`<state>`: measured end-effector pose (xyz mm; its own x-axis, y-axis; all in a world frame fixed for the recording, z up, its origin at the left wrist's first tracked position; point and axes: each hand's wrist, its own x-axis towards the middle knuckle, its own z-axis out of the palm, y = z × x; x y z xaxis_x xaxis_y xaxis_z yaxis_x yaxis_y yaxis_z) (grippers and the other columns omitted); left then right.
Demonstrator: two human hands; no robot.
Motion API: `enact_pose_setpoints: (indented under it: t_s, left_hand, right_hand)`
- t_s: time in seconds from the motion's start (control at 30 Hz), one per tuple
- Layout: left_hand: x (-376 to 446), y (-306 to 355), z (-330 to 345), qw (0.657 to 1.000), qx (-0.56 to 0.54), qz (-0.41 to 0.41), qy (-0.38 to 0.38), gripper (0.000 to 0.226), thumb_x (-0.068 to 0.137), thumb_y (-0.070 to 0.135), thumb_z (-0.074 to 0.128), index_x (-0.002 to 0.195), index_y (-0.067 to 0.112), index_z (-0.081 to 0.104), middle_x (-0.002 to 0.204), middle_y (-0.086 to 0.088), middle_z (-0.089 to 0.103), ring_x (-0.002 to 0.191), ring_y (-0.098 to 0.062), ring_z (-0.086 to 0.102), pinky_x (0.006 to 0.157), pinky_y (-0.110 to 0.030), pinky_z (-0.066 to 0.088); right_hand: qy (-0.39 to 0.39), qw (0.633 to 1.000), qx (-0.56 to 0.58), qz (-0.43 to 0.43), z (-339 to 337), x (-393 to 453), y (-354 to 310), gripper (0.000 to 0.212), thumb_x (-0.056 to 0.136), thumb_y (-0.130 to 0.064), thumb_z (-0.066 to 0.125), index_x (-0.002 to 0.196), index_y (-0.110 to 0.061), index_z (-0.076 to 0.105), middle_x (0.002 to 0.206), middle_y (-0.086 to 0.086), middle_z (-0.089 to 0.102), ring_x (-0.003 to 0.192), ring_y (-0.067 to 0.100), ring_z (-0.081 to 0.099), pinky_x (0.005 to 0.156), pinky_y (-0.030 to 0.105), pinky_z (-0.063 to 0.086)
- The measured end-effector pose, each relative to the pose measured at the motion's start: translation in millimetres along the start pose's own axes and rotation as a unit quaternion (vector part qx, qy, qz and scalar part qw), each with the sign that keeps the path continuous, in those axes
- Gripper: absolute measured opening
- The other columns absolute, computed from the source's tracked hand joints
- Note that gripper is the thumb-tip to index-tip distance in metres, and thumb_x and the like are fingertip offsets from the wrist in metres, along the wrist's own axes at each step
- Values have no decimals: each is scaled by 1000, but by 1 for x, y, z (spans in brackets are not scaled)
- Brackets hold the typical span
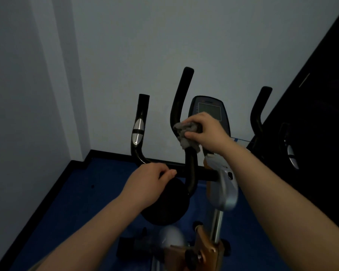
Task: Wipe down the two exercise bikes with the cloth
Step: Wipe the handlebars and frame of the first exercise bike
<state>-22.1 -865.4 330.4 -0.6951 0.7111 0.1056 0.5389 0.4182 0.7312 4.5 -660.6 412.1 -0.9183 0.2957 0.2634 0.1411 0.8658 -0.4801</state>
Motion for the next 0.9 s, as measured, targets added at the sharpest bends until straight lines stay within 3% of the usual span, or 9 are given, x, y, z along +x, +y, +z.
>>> enact_pose_setpoints:
  t_s: [0.1,0.2,0.23,0.37,0.5,0.6,0.67,0.8,0.9]
  left_hand:
    - [0,1,-1,1000,-2,0,-1,32,96,47,49,77,27,64,65,7,56,62,-8,53,56,-29,37]
    - [0,1,0,1000,3,4,2,32,96,47,49,71,30,59,63,7,54,61,-7,51,56,-28,34]
    - [1,1,0,1000,4,4,1,32,96,47,49,72,28,61,63,7,55,62,-7,52,56,-28,34]
    - [0,0,0,1000,2,4,0,32,96,47,48,71,31,60,60,9,54,57,-2,50,52,-24,31]
    - [1,0,1,1000,9,4,5,36,95,48,49,62,34,52,57,10,53,53,-1,50,50,-20,28]
    - [1,0,0,1000,3,3,2,36,95,48,50,62,32,55,57,8,54,54,-3,52,50,-22,30]
    - [2,1,-1,1000,-1,3,0,35,94,48,50,63,33,55,57,9,55,55,-1,53,50,-22,30]
    - [0,0,0,1000,3,1,3,36,94,47,51,60,35,53,55,11,54,57,2,54,49,-20,28]
    - [1,0,1,1000,1,5,5,38,94,46,52,58,34,51,53,11,52,54,1,52,49,-22,28]
  right_hand:
    - [-26,999,29,10,4,-12,9,28,84,-18,73,109,-29,66,111,-1,54,100,10,55,84,20,43]
    - [-140,989,40,11,-19,-20,15,25,81,-21,77,98,-38,69,101,-12,60,89,2,62,78,19,51]
    - [-134,990,45,13,-21,-19,16,26,80,-20,77,100,-36,70,100,-12,61,89,3,63,81,23,53]
    - [39,993,92,57,5,-25,9,36,84,-13,73,118,-17,67,113,5,58,105,18,58,95,32,48]
    - [153,983,38,92,45,-74,11,33,88,-25,68,119,-31,62,109,-3,52,94,5,50,74,11,37]
    - [134,986,47,89,35,-71,13,29,86,-24,71,112,-34,65,104,-5,50,88,2,47,68,-2,33]
    - [150,980,79,100,32,-62,8,27,86,-20,71,110,-29,66,104,0,50,86,1,47,69,-5,30]
    - [201,972,90,78,60,-94,-2,31,87,-14,70,116,-25,65,107,-5,45,92,-18,44,78,-6,30]
    - [137,986,68,66,42,-89,3,29,83,-18,74,108,-31,67,102,-10,46,90,-15,46,75,-7,30]
